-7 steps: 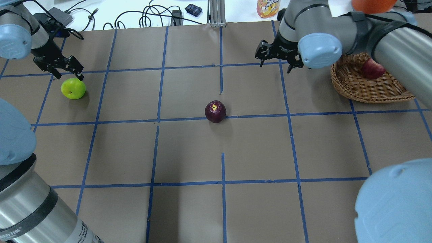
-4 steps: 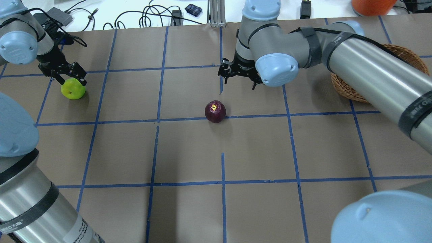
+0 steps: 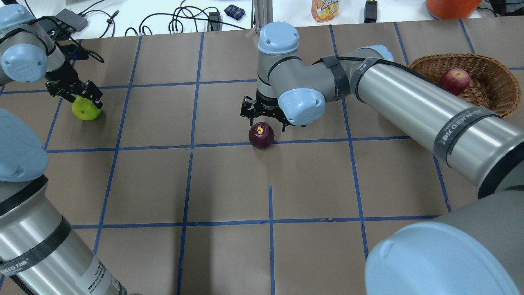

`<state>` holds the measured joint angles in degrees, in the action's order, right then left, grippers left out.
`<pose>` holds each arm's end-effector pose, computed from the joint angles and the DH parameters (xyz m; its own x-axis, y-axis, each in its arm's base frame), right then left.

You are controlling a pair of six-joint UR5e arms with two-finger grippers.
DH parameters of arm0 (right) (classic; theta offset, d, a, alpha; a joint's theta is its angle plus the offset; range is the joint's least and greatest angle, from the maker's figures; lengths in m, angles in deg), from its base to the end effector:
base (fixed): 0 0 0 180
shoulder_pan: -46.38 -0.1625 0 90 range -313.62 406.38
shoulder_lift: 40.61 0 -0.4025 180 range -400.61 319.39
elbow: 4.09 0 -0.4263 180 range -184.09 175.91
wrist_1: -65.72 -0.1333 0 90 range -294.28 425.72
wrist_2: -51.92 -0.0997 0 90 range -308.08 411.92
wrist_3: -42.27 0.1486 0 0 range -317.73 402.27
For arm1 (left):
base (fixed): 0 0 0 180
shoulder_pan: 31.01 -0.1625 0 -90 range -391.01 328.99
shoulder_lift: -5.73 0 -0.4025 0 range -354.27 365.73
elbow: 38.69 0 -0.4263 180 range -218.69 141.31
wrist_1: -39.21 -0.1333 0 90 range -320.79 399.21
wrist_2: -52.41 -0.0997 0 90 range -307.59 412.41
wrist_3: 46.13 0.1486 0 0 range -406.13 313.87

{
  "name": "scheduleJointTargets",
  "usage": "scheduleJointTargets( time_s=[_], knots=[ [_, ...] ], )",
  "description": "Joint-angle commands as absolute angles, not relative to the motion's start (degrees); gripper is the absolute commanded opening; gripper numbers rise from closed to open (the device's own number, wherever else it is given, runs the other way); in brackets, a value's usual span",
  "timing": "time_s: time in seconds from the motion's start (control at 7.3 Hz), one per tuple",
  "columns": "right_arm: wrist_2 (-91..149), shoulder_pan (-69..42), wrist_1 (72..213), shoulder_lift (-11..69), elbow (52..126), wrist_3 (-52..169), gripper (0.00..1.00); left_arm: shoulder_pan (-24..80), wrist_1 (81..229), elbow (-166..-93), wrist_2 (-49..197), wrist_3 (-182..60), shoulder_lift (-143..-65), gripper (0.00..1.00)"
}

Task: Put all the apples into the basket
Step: 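Grasp the dark apple with the right gripper while the left grasps the green apple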

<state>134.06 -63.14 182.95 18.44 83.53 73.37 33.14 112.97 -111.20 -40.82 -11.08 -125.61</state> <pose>0.3712 -0.5873 0.1543 -0.9729 0.2059 -0.1050 0.1968 0.9762 0.0906 0.2080 -0.7159 0.1321 -0.9864 0.1614 0.0303 0.1641 0.9764 0.1405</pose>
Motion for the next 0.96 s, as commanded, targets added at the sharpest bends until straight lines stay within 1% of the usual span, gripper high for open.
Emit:
scheduleJointTargets(
  time_s=[0.0, 0.69, 0.82],
  knots=[
    [133.0, -63.7, 182.9, 17.7, 83.5, 72.6, 1.0, 32.6, 112.1, -111.1, -40.9, -9.2, -125.9, 1.0],
    [132.1, -63.7, 186.7, 12.7, 83.0, 72.3, 1.0, 31.3, 110.8, -111.5, -40.8, -6.8, -127.0, 1.0],
    [132.3, -63.7, 186.7, 12.8, 83.2, 72.7, 0.6, 30.6, 110.4, -111.5, -40.8, -6.1, -127.5, 1.0]
  ],
)
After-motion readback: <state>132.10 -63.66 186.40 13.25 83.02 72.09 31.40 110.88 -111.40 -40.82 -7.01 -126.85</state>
